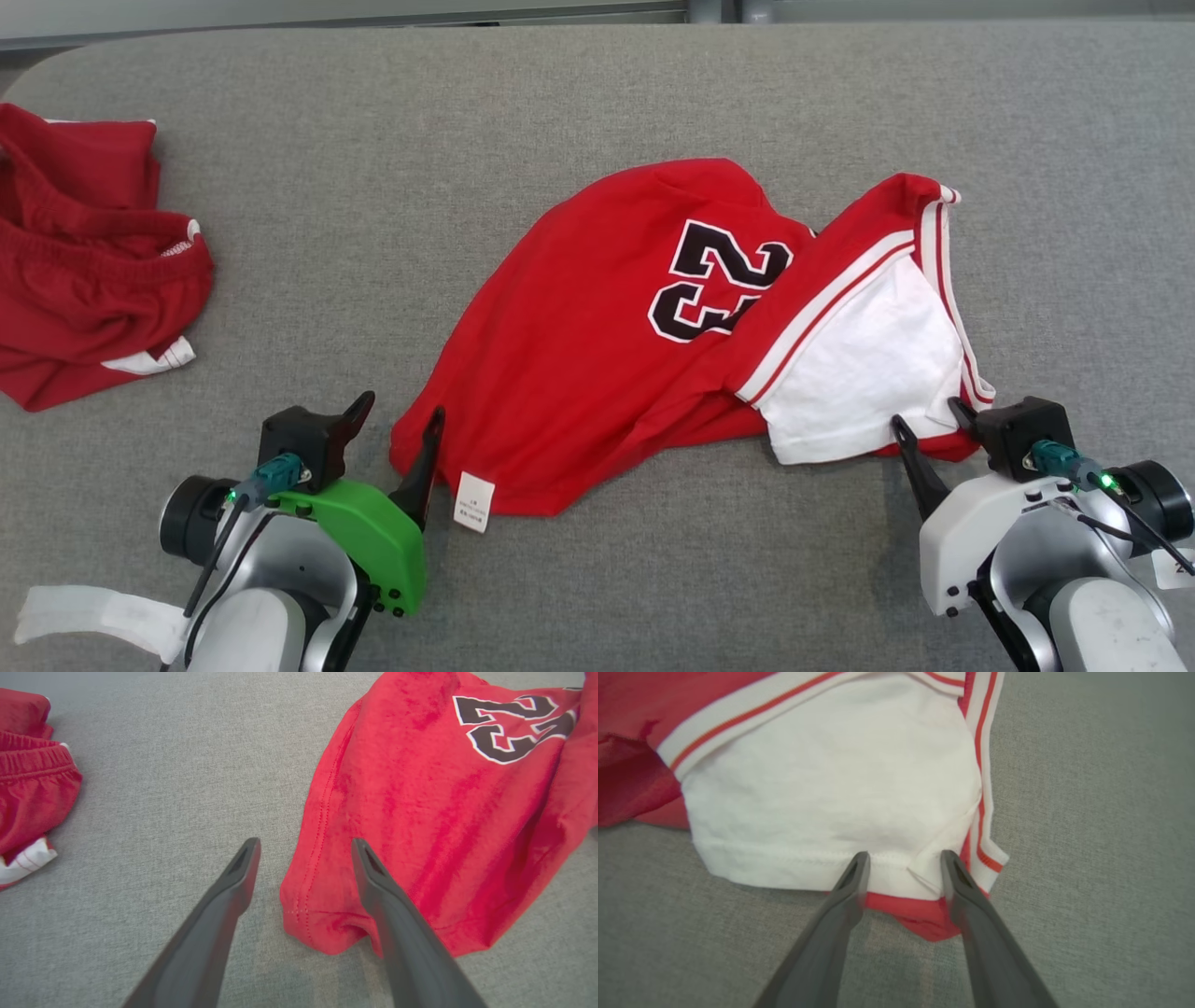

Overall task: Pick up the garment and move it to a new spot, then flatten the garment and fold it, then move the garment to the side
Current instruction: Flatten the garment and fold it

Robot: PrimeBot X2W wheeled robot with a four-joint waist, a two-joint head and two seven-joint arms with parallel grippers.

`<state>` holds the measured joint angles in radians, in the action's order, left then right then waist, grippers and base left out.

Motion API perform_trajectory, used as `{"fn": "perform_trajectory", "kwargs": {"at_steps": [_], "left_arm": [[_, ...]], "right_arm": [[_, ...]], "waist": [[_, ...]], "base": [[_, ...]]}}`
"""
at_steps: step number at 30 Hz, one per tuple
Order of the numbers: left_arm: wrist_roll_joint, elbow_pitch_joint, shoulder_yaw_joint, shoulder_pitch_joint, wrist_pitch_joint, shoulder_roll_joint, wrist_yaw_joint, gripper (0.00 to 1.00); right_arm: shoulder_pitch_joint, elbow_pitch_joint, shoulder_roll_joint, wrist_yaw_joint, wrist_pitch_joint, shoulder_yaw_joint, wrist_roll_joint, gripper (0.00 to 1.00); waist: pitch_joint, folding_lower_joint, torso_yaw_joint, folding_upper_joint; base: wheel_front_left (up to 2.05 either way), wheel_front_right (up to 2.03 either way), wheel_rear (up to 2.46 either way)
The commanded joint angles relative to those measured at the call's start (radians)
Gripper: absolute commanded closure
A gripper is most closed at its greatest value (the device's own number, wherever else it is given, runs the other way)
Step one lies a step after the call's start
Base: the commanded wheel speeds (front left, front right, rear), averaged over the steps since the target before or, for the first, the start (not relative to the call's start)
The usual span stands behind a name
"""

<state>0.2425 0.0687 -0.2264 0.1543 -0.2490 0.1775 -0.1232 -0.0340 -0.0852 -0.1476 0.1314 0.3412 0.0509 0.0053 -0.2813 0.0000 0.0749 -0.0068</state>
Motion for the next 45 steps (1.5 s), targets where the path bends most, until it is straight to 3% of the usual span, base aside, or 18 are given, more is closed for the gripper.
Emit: {"fn": "perform_trajectory", "kwargs": {"at_steps": [1,7,17,28,34,42,43,45], "left_arm": [[-0.001,0.002,0.001,0.014,0.004,0.004,0.001,0.00],[0.004,0.011,-0.002,0.013,0.011,0.013,0.002,0.00],[0.026,0.009,-0.029,-0.017,-0.023,0.020,0.000,0.00],[0.042,0.012,-0.038,-0.035,-0.052,0.027,0.007,0.00],[0.046,0.020,-0.035,-0.033,-0.066,0.034,0.015,0.00],[0.061,0.064,-0.048,-0.010,-0.075,0.020,0.019,0.00],[0.066,0.070,-0.053,-0.011,-0.077,0.016,0.017,0.00],[0.072,0.078,-0.062,-0.011,-0.082,0.013,0.013,0.00]], "right_arm": [[-0.016,0.004,-0.001,-0.001,-0.009,-0.005,-0.005,0.21],[-0.018,0.012,0.012,-0.001,-0.020,-0.011,-0.013,0.18],[-0.003,0.001,0.010,-0.001,-0.010,-0.017,-0.022,0.23],[-0.034,0.042,0.016,-0.001,-0.028,-0.029,-0.027,0.50],[-0.050,0.060,0.017,-0.001,-0.040,-0.033,-0.039,0.35],[-0.084,0.103,0.017,-0.001,-0.058,-0.009,-0.046,0.26],[-0.087,0.112,0.018,-0.001,-0.061,-0.007,-0.046,0.29],[-0.097,0.127,0.019,-0.001,-0.063,-0.004,-0.044,0.51]], "waist": [[-0.008,0.0000,0.003,0.0068],[-0.011,0.0000,0.000,0.0068],[-0.006,0.0000,-0.016,0.0068],[-0.017,0.0000,-0.019,0.0068],[-0.022,0.0000,-0.019,0.0068],[-0.027,0.0000,-0.029,0.0068],[-0.026,0.0000,-0.030,0.0068],[-0.027,0.0000,-0.032,0.0068]], "base": [[0.00,0.00,0.00],[0.00,0.00,0.00],[0.00,0.00,0.00],[0.00,0.00,0.00],[0.00,0.00,0.00],[0.00,0.00,0.00],[0.00,0.00,0.00],[0.00,0.00,0.00]]}}
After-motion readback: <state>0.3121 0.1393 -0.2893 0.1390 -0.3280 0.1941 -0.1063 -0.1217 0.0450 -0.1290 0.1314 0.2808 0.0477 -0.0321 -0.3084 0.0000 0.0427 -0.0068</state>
